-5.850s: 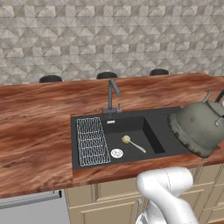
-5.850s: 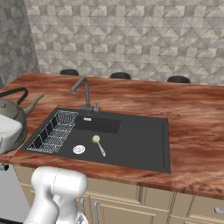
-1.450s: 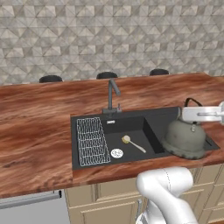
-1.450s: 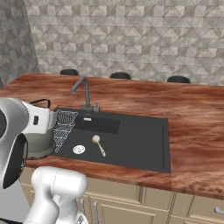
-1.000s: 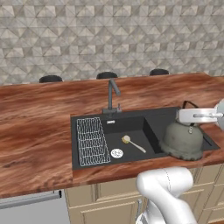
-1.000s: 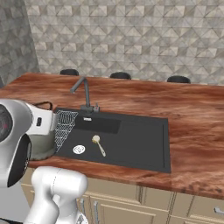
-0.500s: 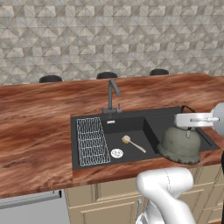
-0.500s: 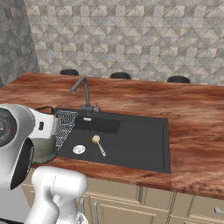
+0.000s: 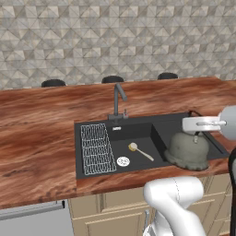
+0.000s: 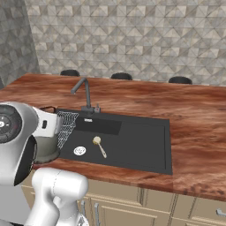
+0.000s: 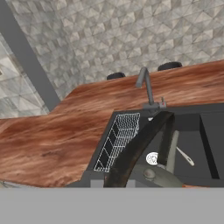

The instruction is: Open the cabinet, pick the kettle from the cabinet, and place it in the sink.

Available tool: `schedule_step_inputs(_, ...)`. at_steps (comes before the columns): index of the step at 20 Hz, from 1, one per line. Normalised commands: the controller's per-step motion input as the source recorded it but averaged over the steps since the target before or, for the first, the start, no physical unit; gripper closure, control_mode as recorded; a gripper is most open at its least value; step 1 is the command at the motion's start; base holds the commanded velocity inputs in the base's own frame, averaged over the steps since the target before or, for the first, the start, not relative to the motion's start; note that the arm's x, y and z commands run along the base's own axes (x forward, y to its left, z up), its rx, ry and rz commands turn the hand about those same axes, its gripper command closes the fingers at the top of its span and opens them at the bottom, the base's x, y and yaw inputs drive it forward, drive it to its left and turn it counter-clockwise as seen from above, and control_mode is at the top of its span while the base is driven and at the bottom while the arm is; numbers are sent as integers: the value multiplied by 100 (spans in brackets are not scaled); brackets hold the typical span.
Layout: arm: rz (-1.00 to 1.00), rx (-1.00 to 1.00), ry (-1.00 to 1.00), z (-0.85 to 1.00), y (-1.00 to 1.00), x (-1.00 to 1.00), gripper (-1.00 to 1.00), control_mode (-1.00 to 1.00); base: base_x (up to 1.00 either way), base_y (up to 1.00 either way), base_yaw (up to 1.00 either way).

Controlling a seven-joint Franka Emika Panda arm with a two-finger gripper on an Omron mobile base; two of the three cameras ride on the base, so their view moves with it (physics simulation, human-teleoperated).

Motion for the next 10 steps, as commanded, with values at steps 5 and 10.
schedule_step_inputs(5,0,0,0,0,0,28,100,-100,0,0,0)
schedule_step_inputs(10,0,0,0,0,0,31,100,-100,0,0,0)
